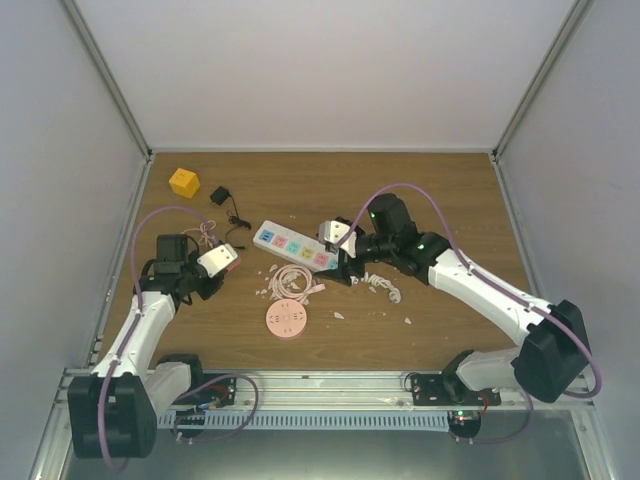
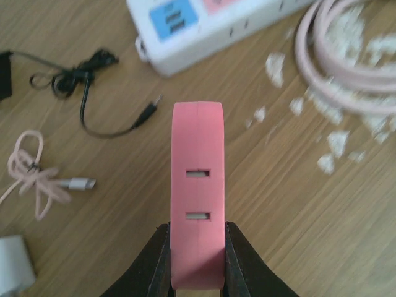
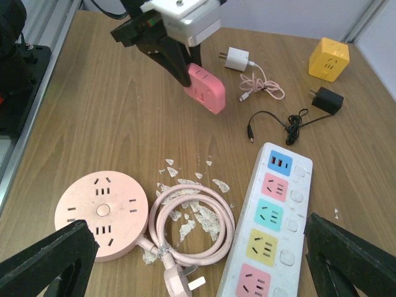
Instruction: Pull the plug off the socket
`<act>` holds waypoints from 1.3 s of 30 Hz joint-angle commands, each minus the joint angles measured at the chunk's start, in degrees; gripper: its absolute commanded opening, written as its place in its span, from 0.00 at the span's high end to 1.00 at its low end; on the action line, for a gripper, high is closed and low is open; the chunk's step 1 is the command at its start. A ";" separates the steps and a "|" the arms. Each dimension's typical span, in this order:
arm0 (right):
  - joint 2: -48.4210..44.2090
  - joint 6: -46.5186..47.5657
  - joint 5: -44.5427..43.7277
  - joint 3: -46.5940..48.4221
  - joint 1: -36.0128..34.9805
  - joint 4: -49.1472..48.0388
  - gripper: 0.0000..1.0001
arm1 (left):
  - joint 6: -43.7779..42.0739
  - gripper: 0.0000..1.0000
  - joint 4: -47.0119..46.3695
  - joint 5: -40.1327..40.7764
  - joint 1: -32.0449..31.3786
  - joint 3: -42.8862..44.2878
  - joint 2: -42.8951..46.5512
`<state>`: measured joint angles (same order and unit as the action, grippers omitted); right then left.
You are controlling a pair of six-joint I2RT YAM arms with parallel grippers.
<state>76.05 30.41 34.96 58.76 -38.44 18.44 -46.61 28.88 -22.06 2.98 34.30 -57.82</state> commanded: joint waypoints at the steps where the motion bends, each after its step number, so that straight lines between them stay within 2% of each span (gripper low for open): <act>1: 1.11 0.52 -0.41 -0.36 0.20 -0.95 0.08 | -6.63 1.00 -5.64 12.45 0.77 -4.43 2.90; 8: 1.69 0.52 -0.77 -0.42 0.24 -0.78 0.07 | -12.00 1.00 -15.12 20.90 0.88 -12.66 5.91; 15: 1.47 0.44 -0.64 -0.73 0.22 -0.77 0.07 | -13.85 0.99 -21.82 25.09 0.88 -16.85 4.99; 19: 1.38 0.59 -0.86 -0.80 0.18 -0.83 0.07 | -15.79 0.80 -25.80 27.79 0.88 -19.60 5.57; 25: 1.37 0.66 -1.12 -0.93 0.17 -0.86 0.07 | -15.33 0.70 -21.76 24.46 0.92 -19.89 7.52; 31: 1.32 0.48 -1.38 -0.91 0.25 -0.90 0.07 | -15.03 0.51 -17.29 22.29 0.80 -18.90 8.55; 39: 1.84 0.10 -2.41 -0.92 0.23 -1.22 0.07 | -11.42 0.27 -9.34 14.55 0.85 -13.61 9.94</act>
<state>77.36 30.39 33.30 58.28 -38.44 18.39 -60.49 16.10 -2.17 3.53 16.56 -48.90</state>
